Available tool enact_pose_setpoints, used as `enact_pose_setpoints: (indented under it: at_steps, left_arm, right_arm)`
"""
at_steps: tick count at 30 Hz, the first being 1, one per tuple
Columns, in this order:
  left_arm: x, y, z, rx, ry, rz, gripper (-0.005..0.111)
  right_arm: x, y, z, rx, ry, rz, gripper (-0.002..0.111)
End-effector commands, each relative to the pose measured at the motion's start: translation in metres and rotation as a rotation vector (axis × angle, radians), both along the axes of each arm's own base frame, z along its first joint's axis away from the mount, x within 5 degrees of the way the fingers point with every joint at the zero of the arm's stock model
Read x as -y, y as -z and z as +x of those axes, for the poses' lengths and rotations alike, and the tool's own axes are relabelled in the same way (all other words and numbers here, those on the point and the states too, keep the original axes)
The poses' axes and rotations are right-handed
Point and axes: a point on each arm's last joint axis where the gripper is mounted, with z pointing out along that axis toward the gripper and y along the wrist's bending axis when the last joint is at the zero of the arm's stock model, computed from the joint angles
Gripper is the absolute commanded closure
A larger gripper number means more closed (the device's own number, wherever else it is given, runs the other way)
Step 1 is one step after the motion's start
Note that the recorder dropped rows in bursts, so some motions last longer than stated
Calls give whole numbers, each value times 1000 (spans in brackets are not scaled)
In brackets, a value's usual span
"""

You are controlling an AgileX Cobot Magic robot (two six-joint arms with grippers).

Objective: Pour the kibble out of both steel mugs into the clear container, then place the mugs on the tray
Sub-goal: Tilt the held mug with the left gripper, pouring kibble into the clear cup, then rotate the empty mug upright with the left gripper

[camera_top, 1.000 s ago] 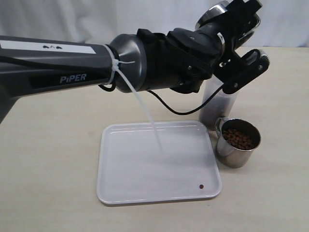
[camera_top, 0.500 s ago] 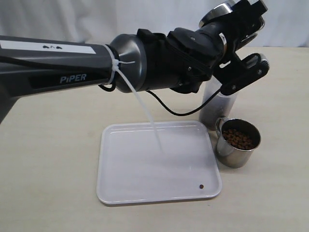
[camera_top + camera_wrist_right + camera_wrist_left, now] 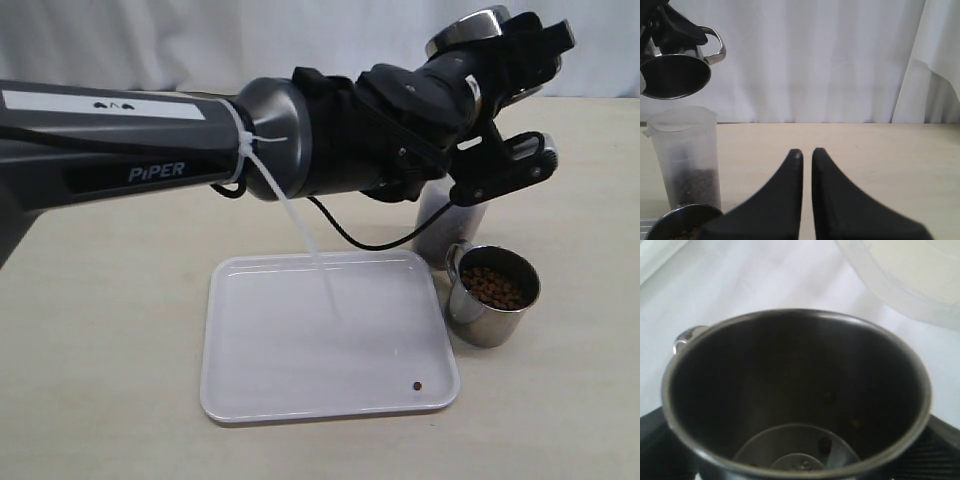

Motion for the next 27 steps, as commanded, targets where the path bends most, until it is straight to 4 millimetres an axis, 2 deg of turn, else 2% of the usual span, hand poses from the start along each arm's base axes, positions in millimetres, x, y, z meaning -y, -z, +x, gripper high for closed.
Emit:
enact_pose_setpoints:
  at_steps: [1, 14, 27]
  left_arm:
    - [2, -9, -4, 45, 22, 32, 107]
    - [2, -9, -4, 179, 95, 259, 107]
    - [4, -11, -4, 256, 137, 342, 107]
  right_arm:
    - [0, 1, 0, 1, -3, 3, 103]
    - [0, 1, 0, 1, -3, 3, 103]
    - [0, 1, 0, 1, -3, 3, 103]
